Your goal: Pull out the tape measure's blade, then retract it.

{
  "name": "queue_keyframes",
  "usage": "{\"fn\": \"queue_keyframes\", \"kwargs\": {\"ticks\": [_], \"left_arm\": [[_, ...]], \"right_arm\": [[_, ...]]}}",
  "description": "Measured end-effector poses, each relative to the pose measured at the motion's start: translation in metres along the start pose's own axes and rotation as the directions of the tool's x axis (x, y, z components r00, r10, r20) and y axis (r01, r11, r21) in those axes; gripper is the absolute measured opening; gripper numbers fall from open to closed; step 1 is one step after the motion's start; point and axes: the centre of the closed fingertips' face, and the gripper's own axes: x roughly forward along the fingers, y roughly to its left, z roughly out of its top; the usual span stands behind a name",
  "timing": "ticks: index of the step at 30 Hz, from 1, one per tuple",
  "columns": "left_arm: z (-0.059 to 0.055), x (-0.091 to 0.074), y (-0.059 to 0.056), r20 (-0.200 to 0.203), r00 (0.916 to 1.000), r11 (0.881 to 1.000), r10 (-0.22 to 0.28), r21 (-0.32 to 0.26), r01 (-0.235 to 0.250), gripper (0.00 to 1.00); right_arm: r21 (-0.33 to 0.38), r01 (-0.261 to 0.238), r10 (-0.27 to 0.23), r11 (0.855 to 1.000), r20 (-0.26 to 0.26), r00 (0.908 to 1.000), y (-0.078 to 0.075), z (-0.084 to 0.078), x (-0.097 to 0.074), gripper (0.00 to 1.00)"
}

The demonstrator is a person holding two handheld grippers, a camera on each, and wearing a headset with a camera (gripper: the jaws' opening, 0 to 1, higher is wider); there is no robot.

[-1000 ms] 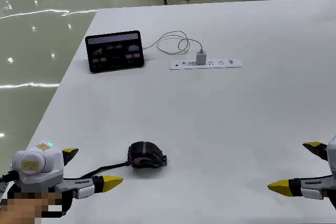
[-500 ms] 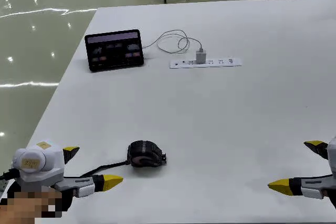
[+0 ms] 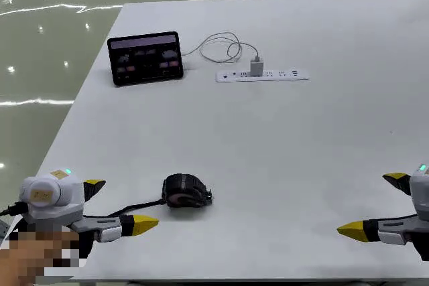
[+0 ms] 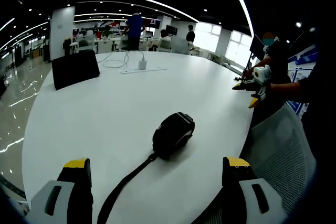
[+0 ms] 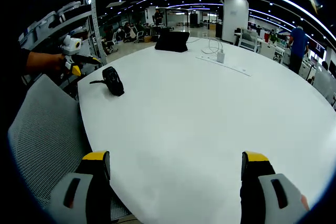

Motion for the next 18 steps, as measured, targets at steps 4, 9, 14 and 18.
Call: {"fn": "queue_keyframes", "kwargs": {"ticks": [4, 9, 14, 18], "left_arm": [[0.004, 0.002, 0.001, -0.008, 0.9999, 1.000, -0.012, 0.021, 0.012, 1.00], [0.014, 0.007, 0.005, -0.022, 0.9991, 0.997, -0.037, 0.068, 0.038, 1.00], [0.022, 0.012, 0.006, -0.053, 0.9972, 0.990, -0.052, 0.126, 0.059, 0.98], [0.019, 0.021, 0.009, -0.122, 0.9910, 0.985, -0.055, 0.156, 0.074, 0.98]], "right_arm": [[-0.018, -0.014, 0.014, 1.000, 0.003, 0.9999, 0.003, 0.008, 0.006, 1.00], [-0.038, -0.035, 0.035, 0.999, 0.006, 0.9994, 0.008, 0.015, 0.013, 1.00], [-0.051, -0.061, 0.062, 0.997, 0.003, 0.9981, 0.016, 0.019, 0.019, 1.00], [-0.055, -0.102, 0.102, 0.993, -0.002, 0.9947, 0.024, 0.023, 0.025, 1.00]]}}
